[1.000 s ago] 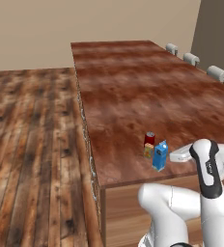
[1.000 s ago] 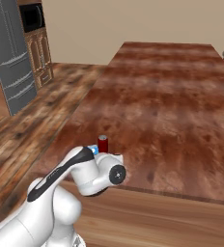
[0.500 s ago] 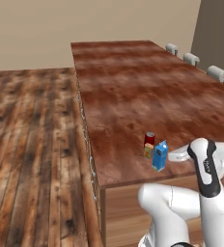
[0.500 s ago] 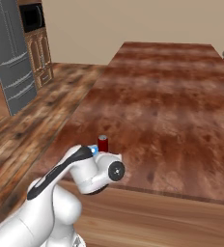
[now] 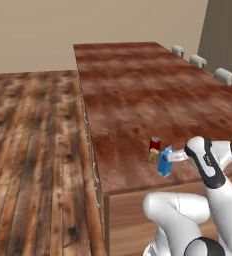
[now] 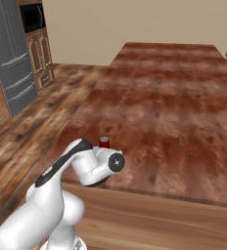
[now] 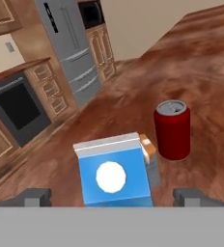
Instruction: Pick the milk, boxed drink, can from the counter and place them in the open cabinet.
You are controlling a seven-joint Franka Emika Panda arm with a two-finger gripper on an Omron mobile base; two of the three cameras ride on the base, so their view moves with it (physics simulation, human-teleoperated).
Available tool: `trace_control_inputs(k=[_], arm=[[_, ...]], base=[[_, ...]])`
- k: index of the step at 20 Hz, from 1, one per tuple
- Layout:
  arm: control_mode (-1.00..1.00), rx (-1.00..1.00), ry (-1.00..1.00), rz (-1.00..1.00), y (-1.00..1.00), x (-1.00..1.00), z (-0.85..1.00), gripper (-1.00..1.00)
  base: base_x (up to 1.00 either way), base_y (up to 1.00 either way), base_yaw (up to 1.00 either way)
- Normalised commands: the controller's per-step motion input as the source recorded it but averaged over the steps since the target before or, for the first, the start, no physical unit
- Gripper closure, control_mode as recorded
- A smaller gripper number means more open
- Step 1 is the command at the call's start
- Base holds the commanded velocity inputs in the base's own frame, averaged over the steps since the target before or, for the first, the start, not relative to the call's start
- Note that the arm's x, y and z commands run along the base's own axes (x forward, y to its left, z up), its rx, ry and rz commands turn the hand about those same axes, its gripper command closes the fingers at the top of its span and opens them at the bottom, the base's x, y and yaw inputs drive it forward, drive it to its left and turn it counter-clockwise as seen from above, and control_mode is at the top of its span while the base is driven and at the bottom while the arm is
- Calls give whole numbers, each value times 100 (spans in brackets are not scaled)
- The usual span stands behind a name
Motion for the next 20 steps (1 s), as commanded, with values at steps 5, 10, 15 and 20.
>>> trace_control_inputs(k=[5,10,15,20], arm=[[-100,0,5,0,7,41,-21,-100],[-100,0,7,0,8,42,-34,-100],[-100,0,4,0,4,34,-30,-100],[-100,0,0,0,0,1,-1,100]], base=[[0,0,0],[0,0,0],[0,0,0],[0,0,0]])
